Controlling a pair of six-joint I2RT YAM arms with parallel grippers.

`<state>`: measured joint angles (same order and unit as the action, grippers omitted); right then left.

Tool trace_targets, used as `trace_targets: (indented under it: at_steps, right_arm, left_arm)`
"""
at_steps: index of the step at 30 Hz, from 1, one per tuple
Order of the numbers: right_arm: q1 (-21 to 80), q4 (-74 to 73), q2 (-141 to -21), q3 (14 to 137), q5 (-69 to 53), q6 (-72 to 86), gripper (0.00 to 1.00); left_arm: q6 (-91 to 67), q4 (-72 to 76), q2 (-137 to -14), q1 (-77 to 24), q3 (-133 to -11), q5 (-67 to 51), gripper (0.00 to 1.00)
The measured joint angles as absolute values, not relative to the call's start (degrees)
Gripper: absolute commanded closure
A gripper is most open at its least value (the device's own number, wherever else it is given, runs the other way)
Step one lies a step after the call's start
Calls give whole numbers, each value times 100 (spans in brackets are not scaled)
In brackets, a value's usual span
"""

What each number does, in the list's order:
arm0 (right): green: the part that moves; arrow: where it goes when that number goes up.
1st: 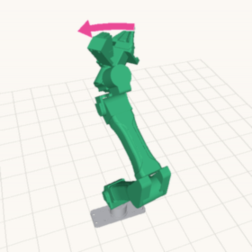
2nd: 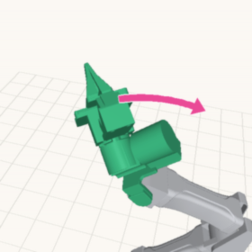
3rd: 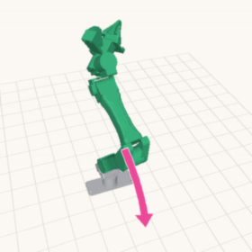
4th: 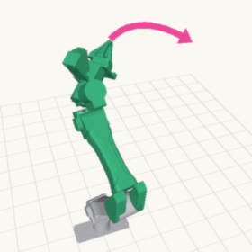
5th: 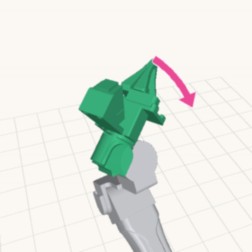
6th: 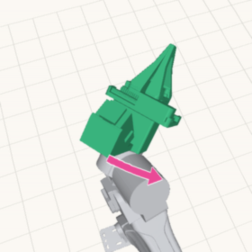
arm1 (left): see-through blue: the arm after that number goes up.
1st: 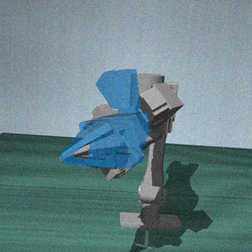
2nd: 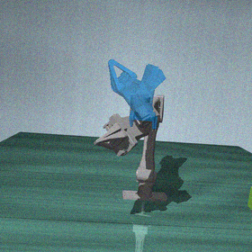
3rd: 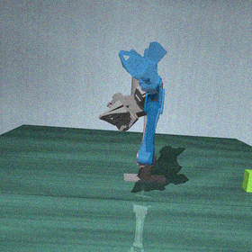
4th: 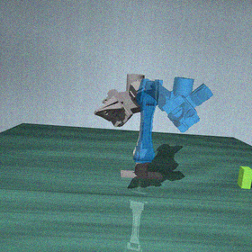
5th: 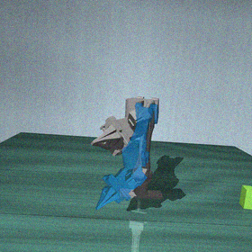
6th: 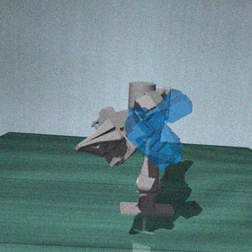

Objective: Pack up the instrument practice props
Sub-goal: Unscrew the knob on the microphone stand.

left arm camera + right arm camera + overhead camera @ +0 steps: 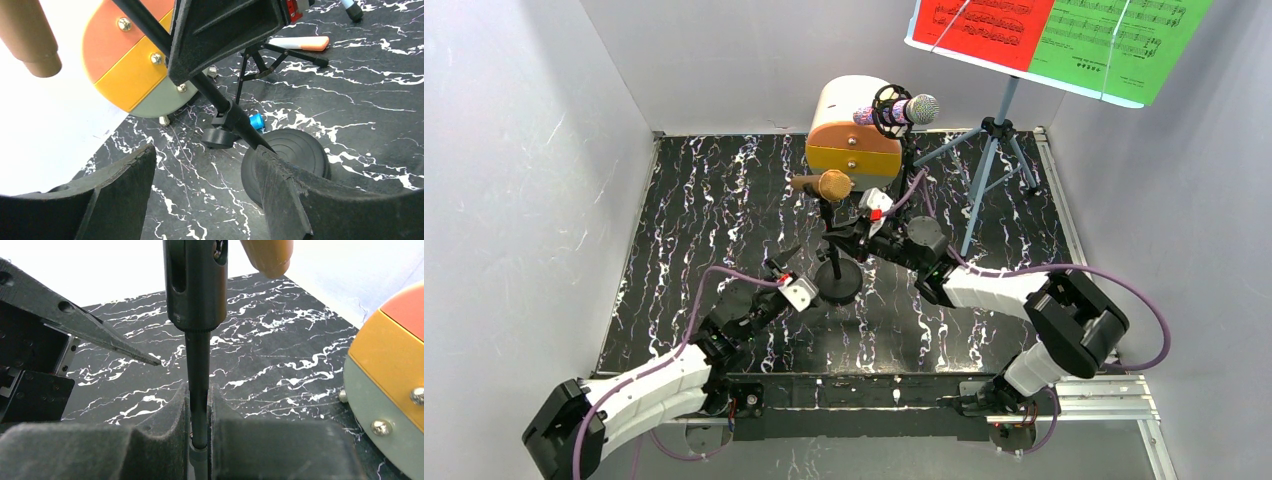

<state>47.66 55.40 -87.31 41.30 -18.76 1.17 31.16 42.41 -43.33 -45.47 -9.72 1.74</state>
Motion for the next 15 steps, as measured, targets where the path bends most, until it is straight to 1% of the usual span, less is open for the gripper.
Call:
trace_targets:
  at_steps: [6, 15]
  right_arm:
    - [4768, 5400, -8396, 3817, -1629, 178, 99]
    - [4770, 5843, -8388, 3568, -1592, 261, 99]
  left_arm:
    - [3553, 4327, -4525, -4768, -972, 390, 32]
    - [4125, 4327, -4901, -5116, -972, 593, 35]
